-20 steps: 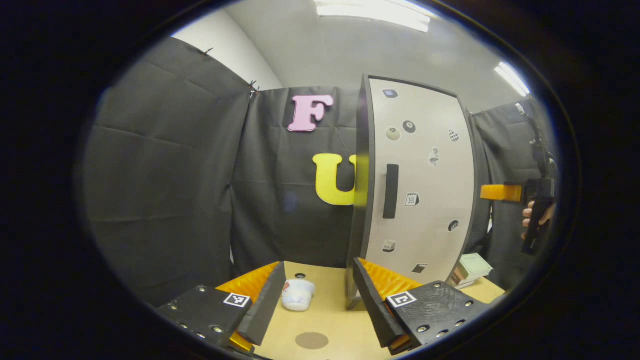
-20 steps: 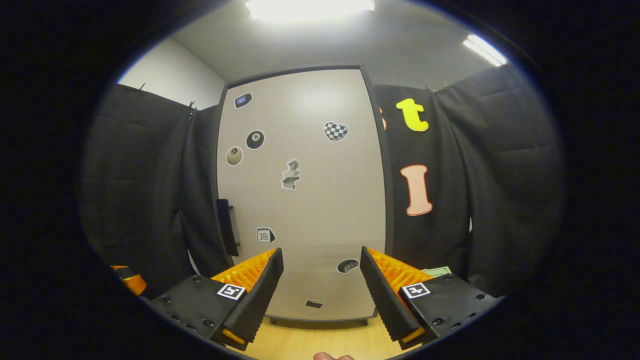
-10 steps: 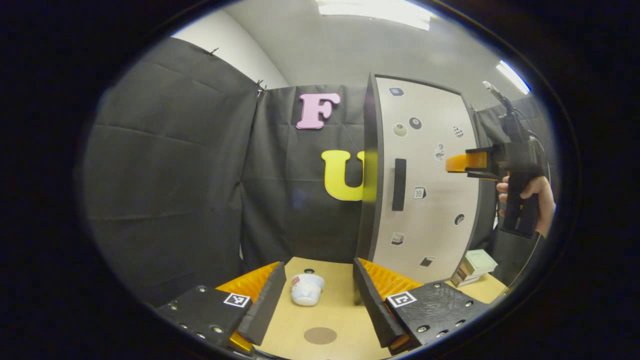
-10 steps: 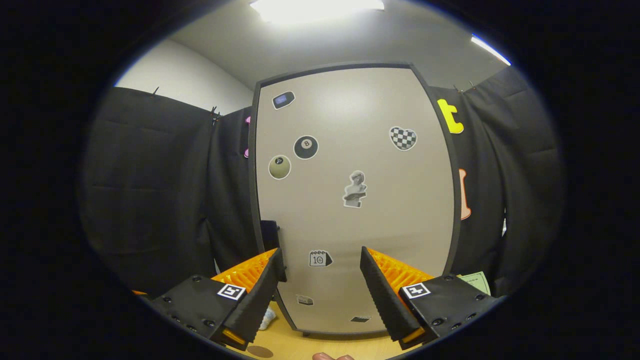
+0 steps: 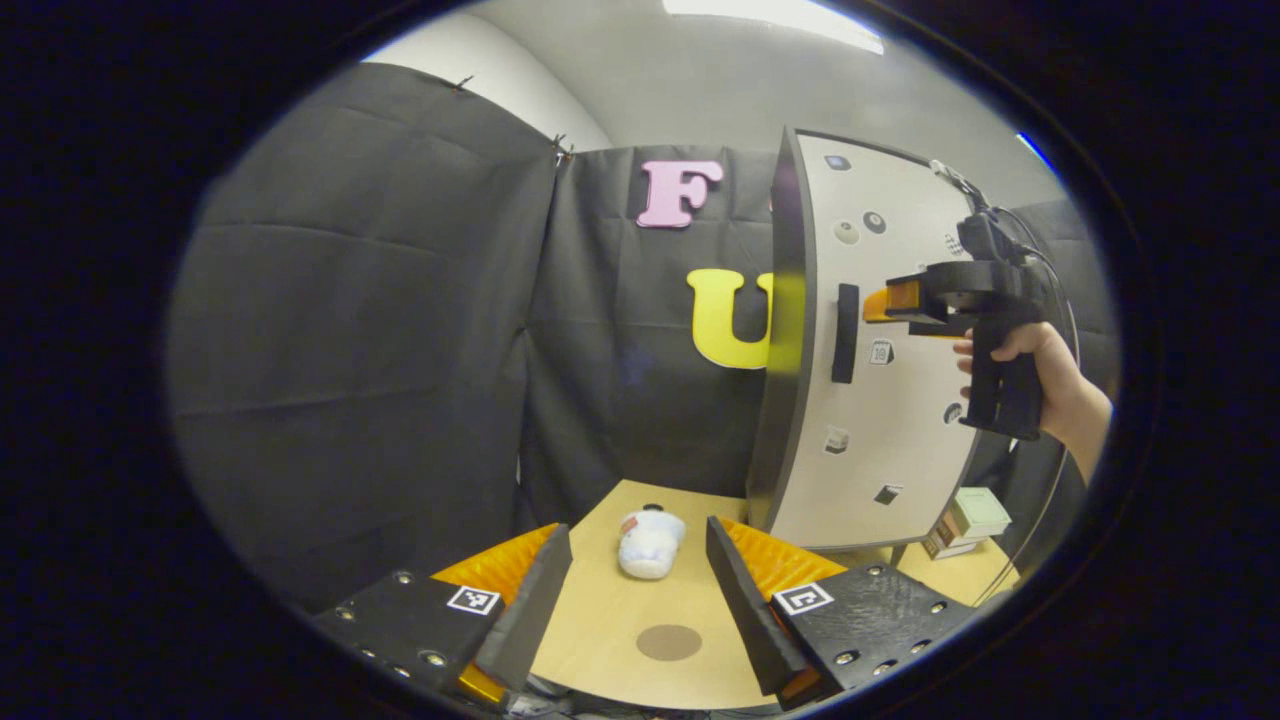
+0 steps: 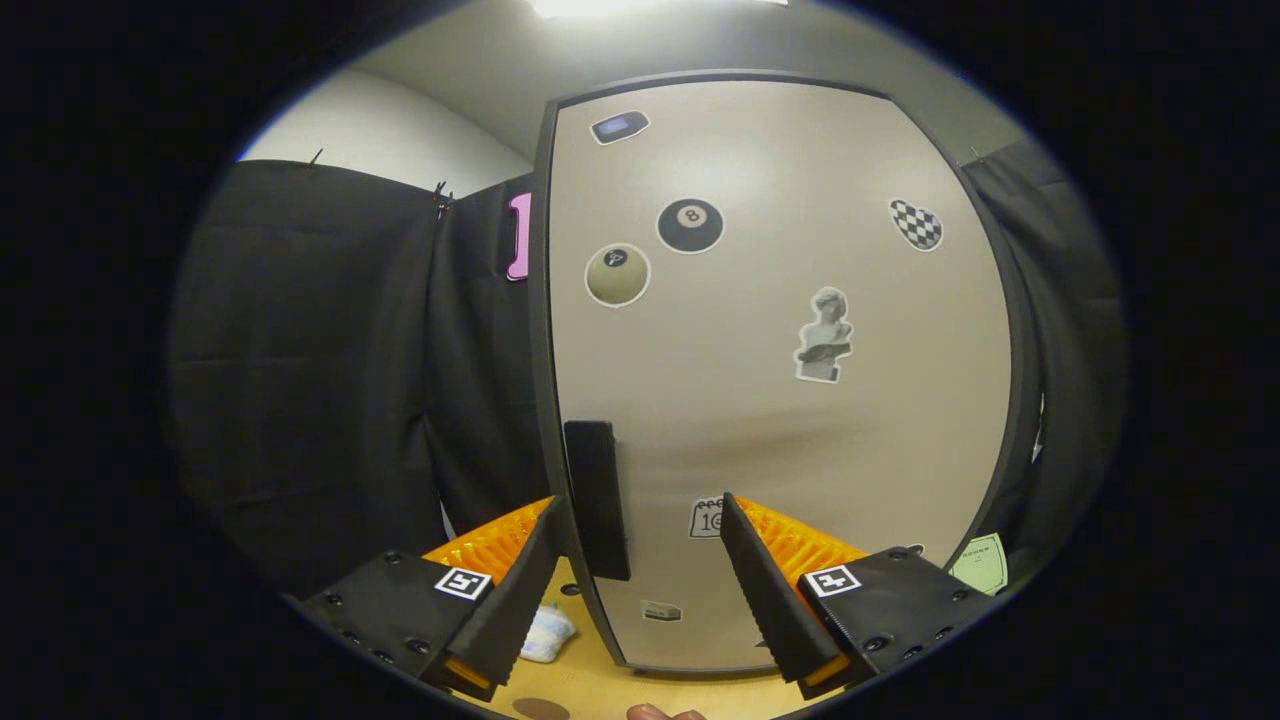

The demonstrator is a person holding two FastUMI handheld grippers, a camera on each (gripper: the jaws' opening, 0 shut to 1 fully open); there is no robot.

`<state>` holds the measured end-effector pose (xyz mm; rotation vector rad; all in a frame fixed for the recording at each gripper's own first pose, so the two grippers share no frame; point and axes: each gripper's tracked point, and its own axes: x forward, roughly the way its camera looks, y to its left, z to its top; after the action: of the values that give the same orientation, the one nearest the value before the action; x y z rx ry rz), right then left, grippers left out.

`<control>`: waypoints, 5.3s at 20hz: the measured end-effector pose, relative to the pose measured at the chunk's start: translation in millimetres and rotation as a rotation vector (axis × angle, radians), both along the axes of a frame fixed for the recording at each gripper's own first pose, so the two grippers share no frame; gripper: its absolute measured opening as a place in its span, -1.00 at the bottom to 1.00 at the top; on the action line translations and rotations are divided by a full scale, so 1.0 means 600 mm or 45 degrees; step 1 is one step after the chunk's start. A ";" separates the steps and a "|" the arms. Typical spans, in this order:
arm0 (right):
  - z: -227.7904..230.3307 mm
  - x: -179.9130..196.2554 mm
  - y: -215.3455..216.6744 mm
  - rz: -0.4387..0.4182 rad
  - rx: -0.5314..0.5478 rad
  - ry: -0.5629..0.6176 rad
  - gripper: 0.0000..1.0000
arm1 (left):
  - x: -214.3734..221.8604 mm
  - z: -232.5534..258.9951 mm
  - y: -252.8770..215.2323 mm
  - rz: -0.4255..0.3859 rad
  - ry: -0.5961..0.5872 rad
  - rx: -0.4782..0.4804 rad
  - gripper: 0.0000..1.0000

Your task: Open the cabinet door with the right hand, grasp the bottle in the cabinet with the left hand and place it on the coaster, then close the cabinet door with the right hand.

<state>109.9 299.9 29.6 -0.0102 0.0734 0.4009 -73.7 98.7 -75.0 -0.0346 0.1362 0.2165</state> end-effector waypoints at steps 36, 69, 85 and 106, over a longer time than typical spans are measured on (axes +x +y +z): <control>-0.046 0.045 0.057 -0.008 -0.102 0.110 -0.81 | -0.046 0.000 -0.011 0.008 0.018 0.060 0.66; -0.030 -0.030 -0.068 0.204 -0.034 0.061 -0.82 | -0.172 0.039 -0.296 -0.078 0.021 0.056 0.63; -0.029 -0.026 -0.162 -0.103 0.139 0.138 -0.90 | -0.080 0.001 -0.450 -0.335 0.117 0.005 0.65; 0.064 -0.126 -0.291 -0.769 0.179 -0.070 -1.00 | 0.186 0.025 -0.409 -0.842 0.068 -0.042 0.65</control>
<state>34.2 125.1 68.0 0.1371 -0.0082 -0.1989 37.7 -146.7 -59.9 -0.0150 0.1967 -0.4454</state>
